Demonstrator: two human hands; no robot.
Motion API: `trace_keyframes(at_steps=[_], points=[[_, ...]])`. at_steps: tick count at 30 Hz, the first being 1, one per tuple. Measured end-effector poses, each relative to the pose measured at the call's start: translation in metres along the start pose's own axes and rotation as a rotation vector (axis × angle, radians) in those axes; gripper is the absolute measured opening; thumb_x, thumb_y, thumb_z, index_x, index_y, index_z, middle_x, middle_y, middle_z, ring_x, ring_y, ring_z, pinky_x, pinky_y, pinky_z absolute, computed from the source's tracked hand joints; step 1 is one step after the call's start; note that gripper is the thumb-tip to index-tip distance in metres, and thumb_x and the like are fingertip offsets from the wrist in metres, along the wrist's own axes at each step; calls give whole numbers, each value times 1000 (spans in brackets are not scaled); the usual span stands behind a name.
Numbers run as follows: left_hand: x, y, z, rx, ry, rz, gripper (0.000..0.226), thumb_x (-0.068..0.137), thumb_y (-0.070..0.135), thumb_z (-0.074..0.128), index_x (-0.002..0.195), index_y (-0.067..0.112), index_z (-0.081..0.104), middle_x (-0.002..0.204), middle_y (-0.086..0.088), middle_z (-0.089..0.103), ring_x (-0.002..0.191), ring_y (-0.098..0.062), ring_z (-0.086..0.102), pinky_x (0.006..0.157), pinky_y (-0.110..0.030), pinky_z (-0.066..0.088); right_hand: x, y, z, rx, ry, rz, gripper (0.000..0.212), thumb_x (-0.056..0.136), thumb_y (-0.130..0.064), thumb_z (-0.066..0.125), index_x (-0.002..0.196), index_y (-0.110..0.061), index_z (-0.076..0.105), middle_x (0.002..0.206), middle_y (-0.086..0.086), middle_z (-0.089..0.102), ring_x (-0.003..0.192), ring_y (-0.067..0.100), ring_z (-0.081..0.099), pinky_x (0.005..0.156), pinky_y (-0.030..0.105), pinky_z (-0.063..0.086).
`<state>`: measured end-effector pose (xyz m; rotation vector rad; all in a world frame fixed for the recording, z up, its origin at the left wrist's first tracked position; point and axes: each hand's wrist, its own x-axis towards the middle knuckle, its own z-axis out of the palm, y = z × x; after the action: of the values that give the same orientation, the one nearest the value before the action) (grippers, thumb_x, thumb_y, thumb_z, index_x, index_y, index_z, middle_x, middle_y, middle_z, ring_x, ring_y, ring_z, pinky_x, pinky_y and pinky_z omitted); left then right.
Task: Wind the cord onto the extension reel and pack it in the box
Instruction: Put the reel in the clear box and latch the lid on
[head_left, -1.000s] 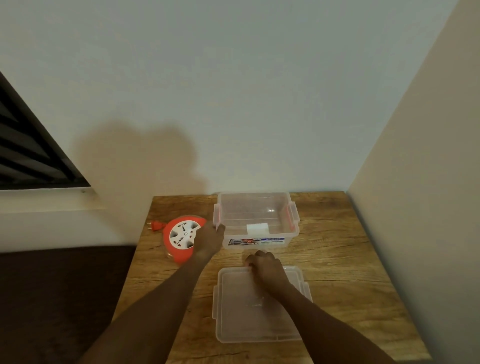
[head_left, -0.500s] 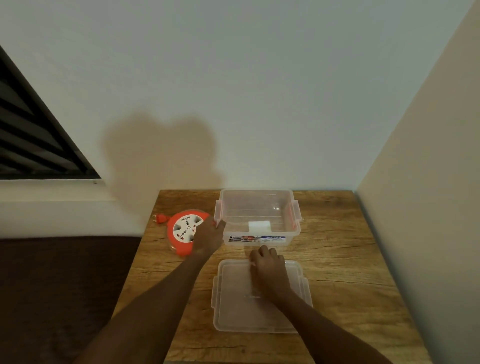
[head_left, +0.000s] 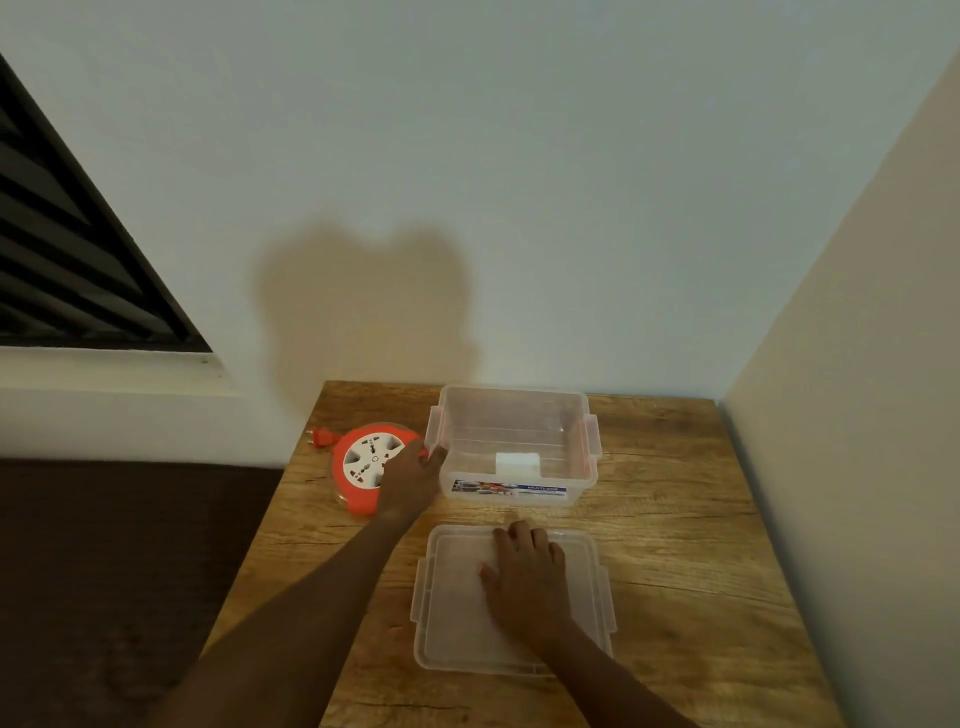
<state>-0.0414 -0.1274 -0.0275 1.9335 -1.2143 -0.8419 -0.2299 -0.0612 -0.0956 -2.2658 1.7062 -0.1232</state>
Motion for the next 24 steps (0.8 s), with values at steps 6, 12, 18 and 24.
trace_keyframes(at_steps=[6, 12, 18, 24], points=[[-6, -6, -1, -11, 118, -38, 45, 107, 42, 48, 133, 8, 62, 115, -14, 75, 98, -34, 73, 88, -54, 62, 9, 3, -5, 16, 5, -9, 56, 94, -56, 35, 141, -27, 40, 147, 1, 39, 133, 24, 33, 110, 45, 28], [-14, -23, -13, -3, 244, -88, 60, 107, 52, 36, 120, 5, 70, 114, -18, 76, 103, -33, 71, 95, -47, 56, 13, 4, -9, 43, 3, -29, 59, 91, -56, 42, 142, -27, 39, 146, 1, 40, 131, 25, 35, 107, 45, 31], [-6, -47, -52, 6, 365, -91, 58, 107, 51, 36, 111, 6, 72, 104, -15, 78, 93, -30, 73, 75, -39, 59, 22, -39, -24, 266, -75, -146, 56, 93, -44, 52, 144, -24, 40, 148, 2, 37, 136, 22, 33, 112, 39, 34], [34, -55, -103, 138, 232, 52, 38, 101, 46, 57, 103, 12, 74, 86, 2, 76, 84, -19, 72, 77, -34, 58, 48, -99, -33, 609, -139, -234, 62, 91, -25, 61, 147, -24, 36, 155, -2, 33, 142, 16, 29, 117, 33, 27]])
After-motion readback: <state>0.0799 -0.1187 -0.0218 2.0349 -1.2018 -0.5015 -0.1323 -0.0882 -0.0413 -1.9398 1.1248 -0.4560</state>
